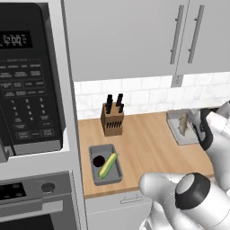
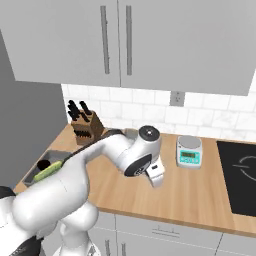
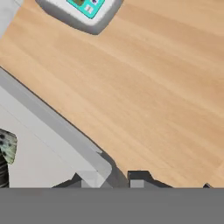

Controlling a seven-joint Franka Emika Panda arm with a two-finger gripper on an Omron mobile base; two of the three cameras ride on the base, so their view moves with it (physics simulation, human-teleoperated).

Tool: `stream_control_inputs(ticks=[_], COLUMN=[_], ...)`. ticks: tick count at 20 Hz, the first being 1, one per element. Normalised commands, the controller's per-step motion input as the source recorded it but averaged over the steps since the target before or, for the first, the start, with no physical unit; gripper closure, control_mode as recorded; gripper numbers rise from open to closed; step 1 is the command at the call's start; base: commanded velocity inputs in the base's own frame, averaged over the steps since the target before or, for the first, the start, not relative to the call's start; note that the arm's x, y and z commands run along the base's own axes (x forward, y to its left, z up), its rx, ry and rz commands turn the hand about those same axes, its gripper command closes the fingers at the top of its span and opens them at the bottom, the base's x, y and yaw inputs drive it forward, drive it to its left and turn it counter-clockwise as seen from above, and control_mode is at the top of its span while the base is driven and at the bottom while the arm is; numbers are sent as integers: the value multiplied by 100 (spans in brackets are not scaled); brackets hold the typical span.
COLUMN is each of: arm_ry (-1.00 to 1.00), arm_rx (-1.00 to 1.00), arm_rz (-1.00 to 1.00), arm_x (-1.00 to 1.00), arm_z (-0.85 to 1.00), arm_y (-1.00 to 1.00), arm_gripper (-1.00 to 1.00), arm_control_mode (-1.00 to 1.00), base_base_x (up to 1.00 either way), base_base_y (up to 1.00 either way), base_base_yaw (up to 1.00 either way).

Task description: Take the meat container that has the fish and place it on the second highest rack of the freezer. Then take the vegetable container that has the avocado and corn and place it on the highest rack of the freezer.

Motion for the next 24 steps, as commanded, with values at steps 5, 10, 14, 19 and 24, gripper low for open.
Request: stream_control_inputs(ticks=[5,10,14,19,24], arm_ry=[2,23,20,2,-3], arm_rx=[-1,-1,0,0,-1], arm_rz=[15,27,29,28,24], arm_x=[-29,-40,-37,-69,-85], arm_z=[100,83,46,0,1], arm_y=[18,29,43,66,62], arm_gripper=[100,100,100,100,100], arm_control_mode=[-100,-100,-100,-100,-100], base_base_x=[0,0,0,0,0], base_base_y=[0,0,0,0,0], base_base_yaw=[0,0,0,0,0])
